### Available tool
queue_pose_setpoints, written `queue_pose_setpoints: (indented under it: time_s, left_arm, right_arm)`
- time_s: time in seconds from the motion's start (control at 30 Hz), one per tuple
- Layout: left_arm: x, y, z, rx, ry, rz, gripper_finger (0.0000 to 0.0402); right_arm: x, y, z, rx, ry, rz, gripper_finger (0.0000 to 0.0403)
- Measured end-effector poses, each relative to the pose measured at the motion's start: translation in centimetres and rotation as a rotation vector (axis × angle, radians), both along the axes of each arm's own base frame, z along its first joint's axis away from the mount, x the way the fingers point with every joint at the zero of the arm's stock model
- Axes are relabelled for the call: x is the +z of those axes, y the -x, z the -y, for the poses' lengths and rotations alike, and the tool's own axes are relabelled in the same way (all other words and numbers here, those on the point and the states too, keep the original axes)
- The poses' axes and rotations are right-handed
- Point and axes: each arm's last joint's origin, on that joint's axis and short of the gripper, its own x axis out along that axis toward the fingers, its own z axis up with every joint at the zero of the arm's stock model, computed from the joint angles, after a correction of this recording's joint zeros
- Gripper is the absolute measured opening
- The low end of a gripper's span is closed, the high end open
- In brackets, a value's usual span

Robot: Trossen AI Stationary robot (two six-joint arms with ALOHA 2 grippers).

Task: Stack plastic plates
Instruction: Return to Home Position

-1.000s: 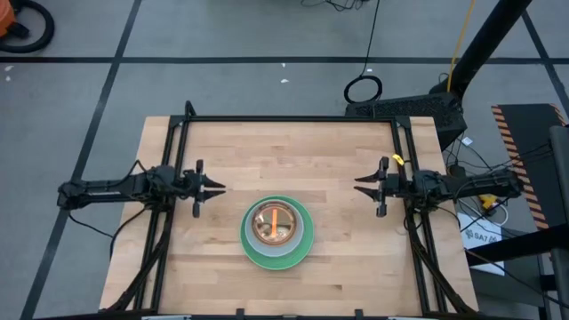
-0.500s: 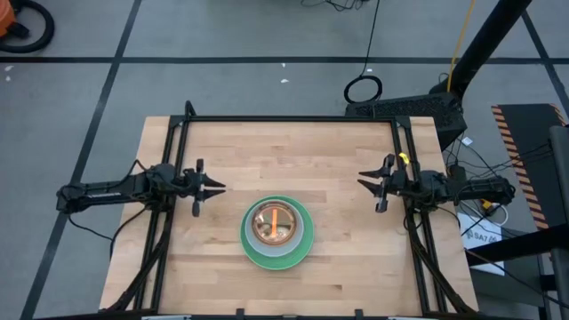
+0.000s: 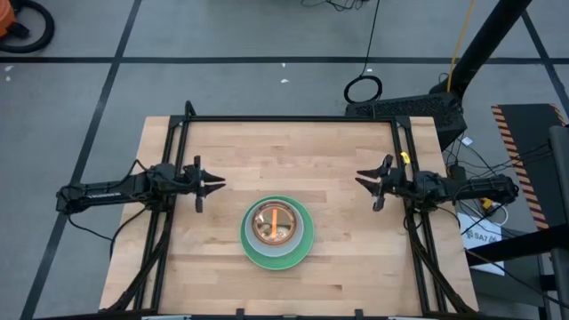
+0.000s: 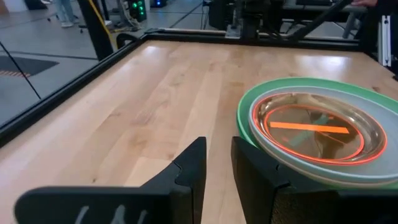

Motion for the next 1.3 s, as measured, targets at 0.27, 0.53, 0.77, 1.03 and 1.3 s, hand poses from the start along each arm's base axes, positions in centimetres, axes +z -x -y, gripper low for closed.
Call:
queue_pose_setpoints:
  time_s: [0.27,0.53,0.77,1.03,1.3]
  left_arm:
    - [0.0,0.0,0.0,0.009,0.027,0.004,0.0081]
    - [0.0,0.0,0.0,-0.003,-0.029,-0.004,0.0081]
    - [0.0,0.0,0.0,-0.003,-0.026,-0.005,0.0081]
    - [0.0,0.0,0.0,-0.003,-0.025,-0.005,0.0081]
    - [0.0,0.0,0.0,-0.002,-0.024,-0.004,0.0081]
  right_arm:
    - [-0.8,-0.6,-1.3,0.373,-0.288,-0.071,0.0104]
    - [-0.2,-0.8,-0.7,0.190,-0.059,-0.025,0.0103]
    - [-0.3,-0.8,-0.7,0.170,0.002,-0.051,0.0102]
    - [-0.3,-0.8,-0.7,0.170,0.002,-0.048,0.0102]
    - [-0.3,-0.8,-0.7,0.170,0.002,-0.047,0.0102]
